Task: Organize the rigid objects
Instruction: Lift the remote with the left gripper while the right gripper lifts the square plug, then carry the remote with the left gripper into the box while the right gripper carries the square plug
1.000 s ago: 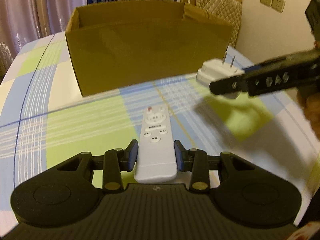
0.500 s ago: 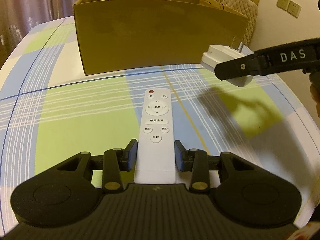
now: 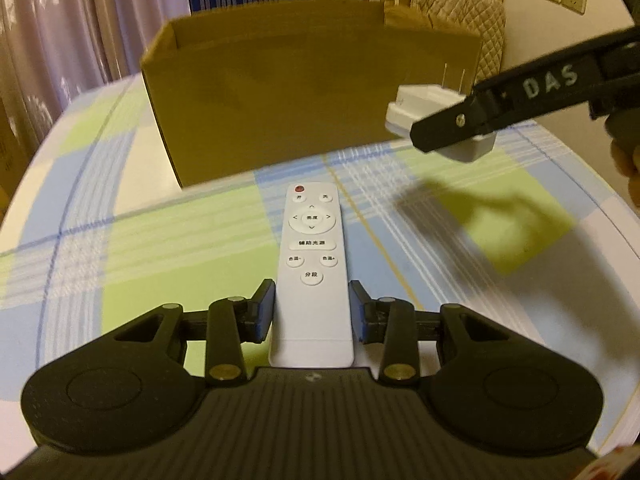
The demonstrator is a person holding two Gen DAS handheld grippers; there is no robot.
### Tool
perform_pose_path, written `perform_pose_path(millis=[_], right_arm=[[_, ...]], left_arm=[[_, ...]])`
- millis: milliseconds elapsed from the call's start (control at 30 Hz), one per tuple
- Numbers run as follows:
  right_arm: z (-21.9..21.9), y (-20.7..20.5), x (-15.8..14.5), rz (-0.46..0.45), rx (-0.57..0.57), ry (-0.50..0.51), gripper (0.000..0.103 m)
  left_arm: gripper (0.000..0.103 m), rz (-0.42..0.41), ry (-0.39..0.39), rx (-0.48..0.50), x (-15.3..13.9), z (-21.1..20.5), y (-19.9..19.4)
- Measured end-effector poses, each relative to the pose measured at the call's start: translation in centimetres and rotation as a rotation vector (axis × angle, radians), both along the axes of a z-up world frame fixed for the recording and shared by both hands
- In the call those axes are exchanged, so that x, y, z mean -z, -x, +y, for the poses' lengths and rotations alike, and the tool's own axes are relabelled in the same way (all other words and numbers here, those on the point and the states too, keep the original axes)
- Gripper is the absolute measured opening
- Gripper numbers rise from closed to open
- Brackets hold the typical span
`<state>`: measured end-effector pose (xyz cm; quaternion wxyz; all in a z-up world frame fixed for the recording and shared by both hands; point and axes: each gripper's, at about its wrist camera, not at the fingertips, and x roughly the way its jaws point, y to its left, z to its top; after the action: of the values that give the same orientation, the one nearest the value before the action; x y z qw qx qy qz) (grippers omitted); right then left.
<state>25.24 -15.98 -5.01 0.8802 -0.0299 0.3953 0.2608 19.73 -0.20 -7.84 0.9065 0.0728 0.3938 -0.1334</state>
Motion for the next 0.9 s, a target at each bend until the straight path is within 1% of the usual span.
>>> perform_pose_path(millis=[167,367,533,633,767,900], right_arm=[[-0.6,-0.1,-0.7,-0.017,0.024,-0.022,0.062],[-1.1,-0.1,-1.7,-0.046,0.040,-0.060,0.062],[-1.3,0.2,-3.0,-0.095,0.057,-0.092,0.062],[-1.3,0.4,-3.7,-0.131,0.063,-0.100,0.062],[-1.4,0.4,-4.3,-0.158,0.079,-0.110,0.062],[-1.3,0.3,-4.7,-0.174,0.085,-0.118,0.062]], left_arm=[[0.033,-0.050,0.006,0.001,-1.5,0.2,0.4],[0.033,-0.111,0.061,-0.025,-3.7,0.9,0.8],[0.033,-0.190,0.085,-0.058,-6.5,1.4,0.9],[0.033,-0.224,0.094,-0.064,-7.9,1.5,0.3],[0.033,-0.239,0.099,-0.066,-9.0,1.4,-0.6],[0.033,-0.242,0.111,-0.066,-9.4,1.2,-1.0]])
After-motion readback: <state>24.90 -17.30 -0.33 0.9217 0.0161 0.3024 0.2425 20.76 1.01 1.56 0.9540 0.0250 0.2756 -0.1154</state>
